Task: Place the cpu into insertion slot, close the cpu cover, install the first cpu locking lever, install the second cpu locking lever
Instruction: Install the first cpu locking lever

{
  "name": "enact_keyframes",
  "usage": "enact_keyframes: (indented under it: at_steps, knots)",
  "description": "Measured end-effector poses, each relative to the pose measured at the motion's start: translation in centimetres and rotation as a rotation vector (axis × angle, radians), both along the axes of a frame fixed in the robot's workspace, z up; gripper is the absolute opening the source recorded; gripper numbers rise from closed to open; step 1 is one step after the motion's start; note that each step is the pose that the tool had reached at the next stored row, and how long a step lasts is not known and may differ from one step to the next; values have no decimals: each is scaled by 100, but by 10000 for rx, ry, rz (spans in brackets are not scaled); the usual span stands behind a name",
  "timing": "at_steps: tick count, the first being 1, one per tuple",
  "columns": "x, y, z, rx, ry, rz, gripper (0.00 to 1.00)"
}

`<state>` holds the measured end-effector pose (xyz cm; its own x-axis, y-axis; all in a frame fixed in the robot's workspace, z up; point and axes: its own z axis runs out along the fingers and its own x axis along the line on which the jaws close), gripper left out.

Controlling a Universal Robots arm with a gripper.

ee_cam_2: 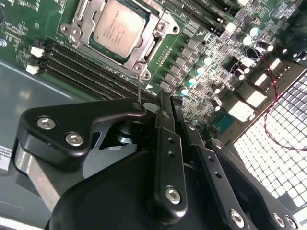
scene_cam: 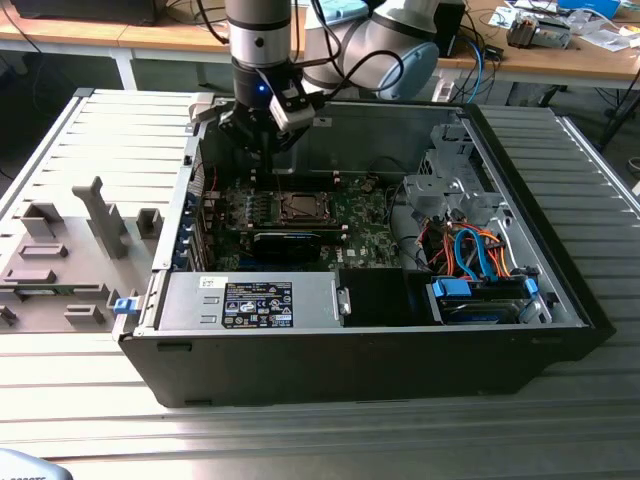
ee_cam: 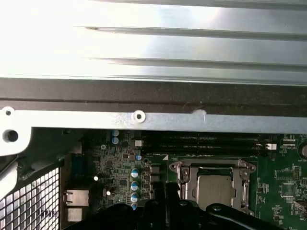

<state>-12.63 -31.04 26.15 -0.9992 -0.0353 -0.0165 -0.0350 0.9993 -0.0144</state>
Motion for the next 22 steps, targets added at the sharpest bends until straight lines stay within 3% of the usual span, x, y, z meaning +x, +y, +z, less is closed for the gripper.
enact_keyframes:
  at_steps: [3, 7, 14, 22]
  knots:
    - [-2, 19, -1, 1, 0, 161, 16]
    - [-2, 114, -2, 0, 0, 196, 16]
    - [-2, 117, -2, 0, 0, 197, 16]
    - [91, 117, -2, 0, 0, 196, 16]
